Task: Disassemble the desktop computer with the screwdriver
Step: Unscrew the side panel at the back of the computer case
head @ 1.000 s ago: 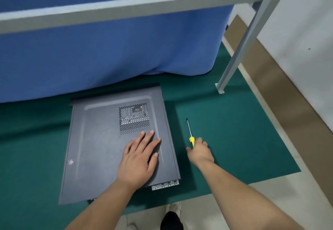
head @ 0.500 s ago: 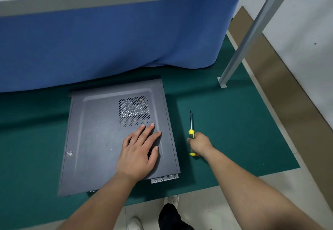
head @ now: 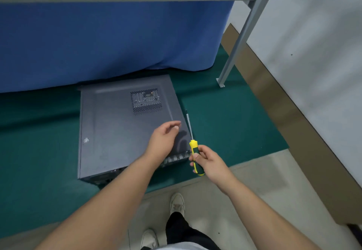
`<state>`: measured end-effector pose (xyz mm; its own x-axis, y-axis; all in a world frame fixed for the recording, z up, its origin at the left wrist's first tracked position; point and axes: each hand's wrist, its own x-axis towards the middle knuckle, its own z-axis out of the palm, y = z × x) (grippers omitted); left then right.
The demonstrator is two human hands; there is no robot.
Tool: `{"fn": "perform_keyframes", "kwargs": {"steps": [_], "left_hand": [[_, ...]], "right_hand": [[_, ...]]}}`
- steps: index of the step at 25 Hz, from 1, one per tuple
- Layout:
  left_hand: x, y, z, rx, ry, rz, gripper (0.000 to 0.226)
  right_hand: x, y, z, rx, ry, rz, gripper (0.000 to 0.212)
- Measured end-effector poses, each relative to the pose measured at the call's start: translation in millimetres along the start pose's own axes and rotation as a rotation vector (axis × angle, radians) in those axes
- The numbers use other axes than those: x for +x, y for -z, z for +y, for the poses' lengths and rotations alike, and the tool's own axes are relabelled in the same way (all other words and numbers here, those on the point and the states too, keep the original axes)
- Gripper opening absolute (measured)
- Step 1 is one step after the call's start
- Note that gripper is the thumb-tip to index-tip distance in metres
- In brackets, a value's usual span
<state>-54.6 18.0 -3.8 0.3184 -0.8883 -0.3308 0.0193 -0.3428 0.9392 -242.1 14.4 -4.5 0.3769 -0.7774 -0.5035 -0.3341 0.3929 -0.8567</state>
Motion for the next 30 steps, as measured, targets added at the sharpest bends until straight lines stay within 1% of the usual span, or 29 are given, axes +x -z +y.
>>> {"fn": "perform_keyframes", "kwargs": {"steps": [3,4,6,10,16,20,23,26,30], "left_hand": [[-39,-5,3,-0.347,0.123,0.024,0.018],[-49,-4,2,-0.413,0.149,0.037,0.018],[-67,-1,-2,-0.464,0.159,0.057,0.018],[-93,3,-10,-0.483,0.159,0.054,0.020],[-101,-4,-12,-0.500,0.204,0.054,0.018],[-89,-18,-20,-0.509,0.293,0.058,0.015],[-79,-33,-31,-0.504,0.390,0.066,0.015],[-69,-45,-43,-0.491,0.477,0.090,0.015],[-54,-57,-51,-0.470,0.551,0.103,0.017]], "right_hand": [[-34,-28,24,-0.060,0.014,-0.035,0.015],[-42,-36,30,-0.081,0.016,-0.033,0.016],[-56,-47,42,-0.100,0.018,-0.019,0.018],[-74,-62,53,-0.110,0.013,0.008,0.022],[-82,-59,55,-0.108,-0.028,0.004,0.020],[-78,-43,64,-0.117,-0.079,0.011,0.019],[-74,-31,74,-0.075,-0.139,0.021,0.018],[-69,-21,84,-0.063,-0.201,0.000,0.019],[-63,-11,91,-0.057,-0.242,-0.013,0.017]]}}
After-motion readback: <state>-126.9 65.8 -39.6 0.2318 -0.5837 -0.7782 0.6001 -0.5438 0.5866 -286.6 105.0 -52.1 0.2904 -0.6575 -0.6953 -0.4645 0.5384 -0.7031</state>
